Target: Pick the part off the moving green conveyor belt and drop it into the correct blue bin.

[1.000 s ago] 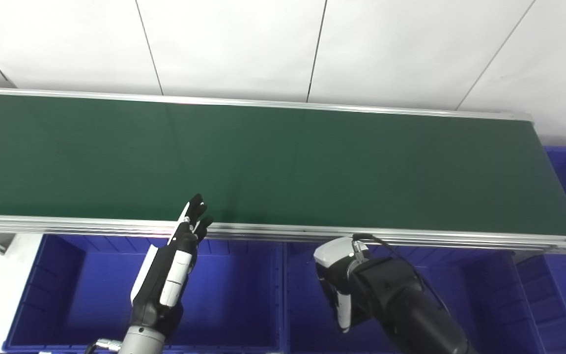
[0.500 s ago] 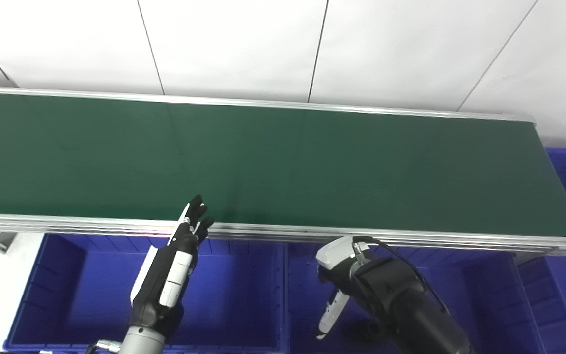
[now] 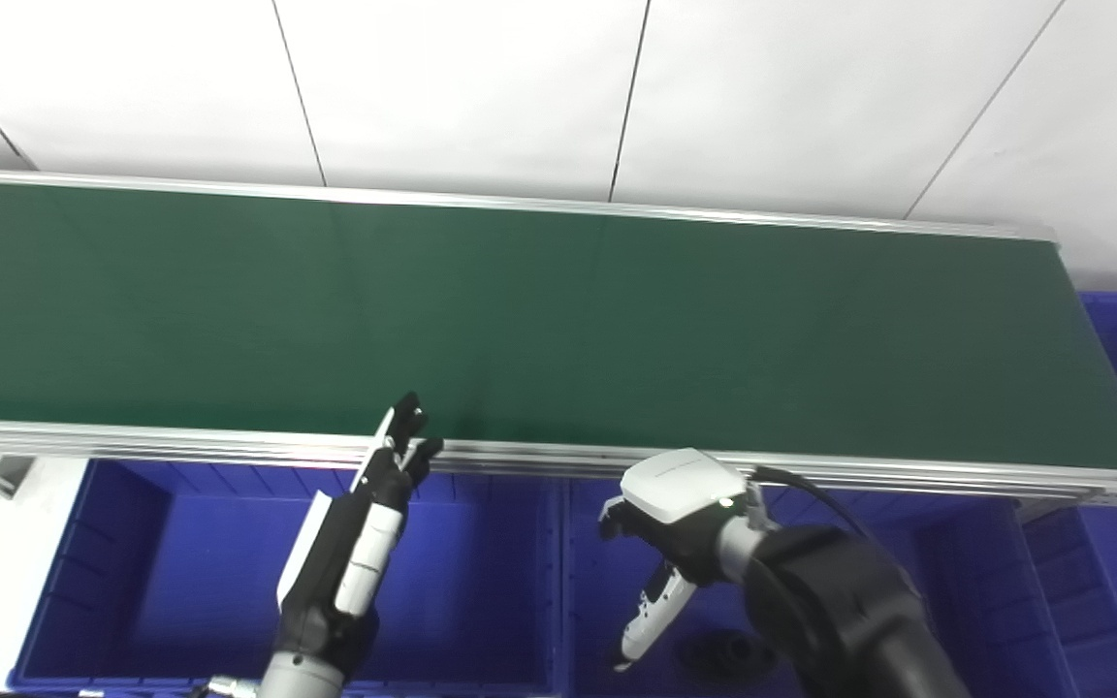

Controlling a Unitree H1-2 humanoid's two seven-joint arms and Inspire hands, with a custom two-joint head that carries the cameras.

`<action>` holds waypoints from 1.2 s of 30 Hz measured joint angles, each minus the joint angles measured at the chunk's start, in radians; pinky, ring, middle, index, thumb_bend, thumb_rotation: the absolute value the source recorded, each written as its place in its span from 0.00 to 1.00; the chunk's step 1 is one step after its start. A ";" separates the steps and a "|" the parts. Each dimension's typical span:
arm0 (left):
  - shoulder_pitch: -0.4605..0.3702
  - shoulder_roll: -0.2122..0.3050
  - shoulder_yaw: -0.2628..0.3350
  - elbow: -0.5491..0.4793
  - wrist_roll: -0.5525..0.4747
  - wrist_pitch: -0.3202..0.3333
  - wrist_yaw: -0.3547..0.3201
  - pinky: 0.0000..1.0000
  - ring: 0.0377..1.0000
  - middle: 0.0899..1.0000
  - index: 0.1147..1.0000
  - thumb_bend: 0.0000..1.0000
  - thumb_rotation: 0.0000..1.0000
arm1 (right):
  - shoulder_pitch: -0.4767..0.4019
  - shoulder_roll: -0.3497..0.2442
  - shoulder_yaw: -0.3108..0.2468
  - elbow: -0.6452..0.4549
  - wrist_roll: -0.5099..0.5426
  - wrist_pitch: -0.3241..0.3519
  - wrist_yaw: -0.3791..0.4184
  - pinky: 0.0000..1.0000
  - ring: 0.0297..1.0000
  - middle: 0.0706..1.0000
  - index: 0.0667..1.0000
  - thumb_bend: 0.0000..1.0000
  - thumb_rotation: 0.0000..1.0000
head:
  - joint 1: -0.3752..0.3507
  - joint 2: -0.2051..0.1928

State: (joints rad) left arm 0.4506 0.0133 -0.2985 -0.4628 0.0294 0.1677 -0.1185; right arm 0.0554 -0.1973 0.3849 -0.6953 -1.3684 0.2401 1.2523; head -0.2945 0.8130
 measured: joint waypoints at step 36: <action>0.013 0.001 0.050 0.126 0.071 -0.184 0.056 1.00 0.97 1.00 1.00 0.65 0.97 | 0.407 0.409 -0.335 0.553 1.010 -0.643 -1.443 0.95 0.95 0.99 1.00 0.70 1.00 | 0.014 -0.112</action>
State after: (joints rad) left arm 0.4638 0.0140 -0.2481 -0.3372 0.0999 -0.0158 -0.0629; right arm 0.4624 0.2122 0.0500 -0.1419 -0.3580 -0.4033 -0.1911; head -0.2807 0.7010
